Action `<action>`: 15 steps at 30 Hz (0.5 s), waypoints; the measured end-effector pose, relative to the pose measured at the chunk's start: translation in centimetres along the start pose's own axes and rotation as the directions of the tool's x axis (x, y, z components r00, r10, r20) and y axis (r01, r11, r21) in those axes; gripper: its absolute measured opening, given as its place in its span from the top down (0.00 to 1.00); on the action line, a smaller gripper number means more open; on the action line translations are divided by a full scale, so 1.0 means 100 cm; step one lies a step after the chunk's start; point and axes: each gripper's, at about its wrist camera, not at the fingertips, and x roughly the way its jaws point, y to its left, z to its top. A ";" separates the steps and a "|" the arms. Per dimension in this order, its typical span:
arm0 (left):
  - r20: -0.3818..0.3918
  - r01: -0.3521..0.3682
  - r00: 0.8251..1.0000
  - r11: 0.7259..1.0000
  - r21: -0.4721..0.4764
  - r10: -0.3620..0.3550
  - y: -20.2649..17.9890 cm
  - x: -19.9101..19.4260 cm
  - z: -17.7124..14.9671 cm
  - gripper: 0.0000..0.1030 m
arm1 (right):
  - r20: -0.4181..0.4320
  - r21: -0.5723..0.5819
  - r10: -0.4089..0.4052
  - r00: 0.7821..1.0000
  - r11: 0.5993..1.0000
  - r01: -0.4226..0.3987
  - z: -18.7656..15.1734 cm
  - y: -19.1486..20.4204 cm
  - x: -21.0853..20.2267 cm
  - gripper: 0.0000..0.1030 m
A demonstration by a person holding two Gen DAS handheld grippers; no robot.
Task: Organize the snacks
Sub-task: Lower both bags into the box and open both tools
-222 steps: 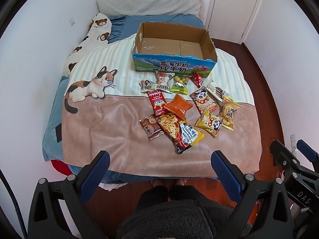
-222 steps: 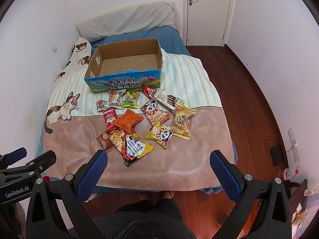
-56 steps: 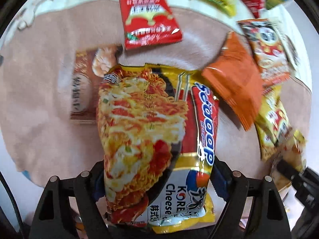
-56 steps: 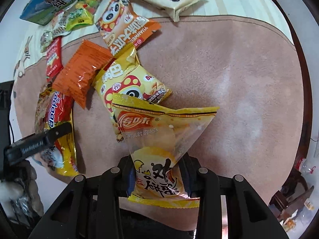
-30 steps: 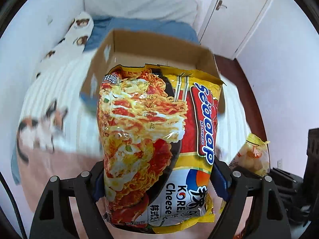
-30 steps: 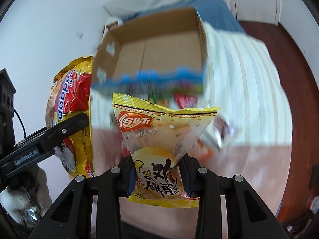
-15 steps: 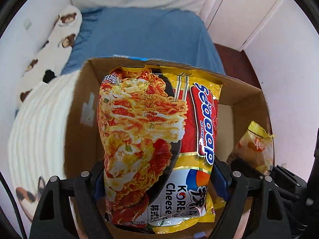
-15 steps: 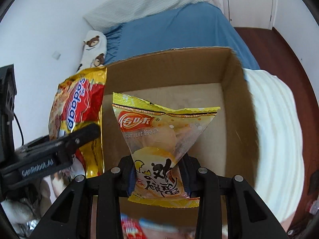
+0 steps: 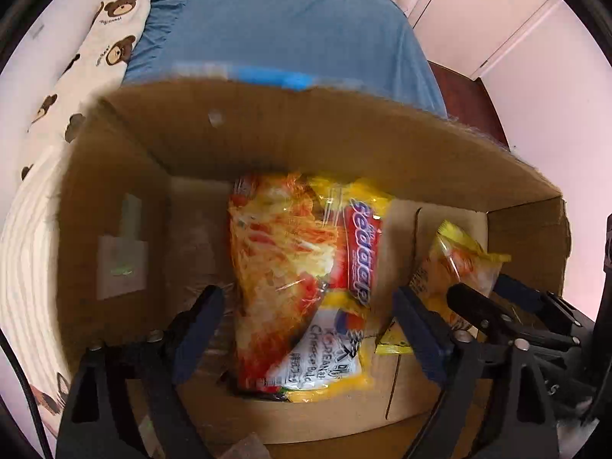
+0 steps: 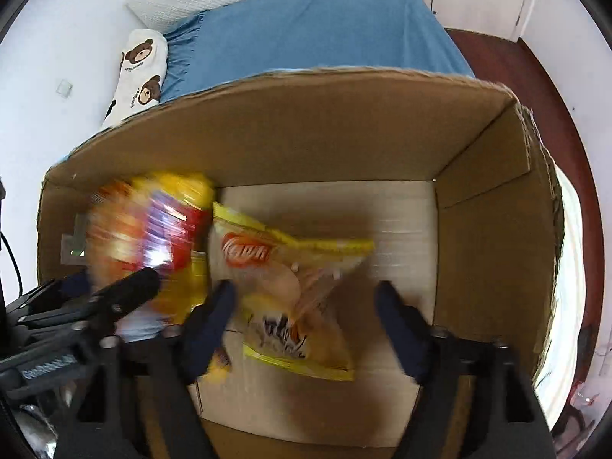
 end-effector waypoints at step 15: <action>0.139 -0.047 0.990 0.997 0.068 0.037 0.007 -0.095 -0.047 0.08 | 0.121 -0.031 -0.058 0.991 0.998 0.062 -0.062 0.029 -0.070 0.05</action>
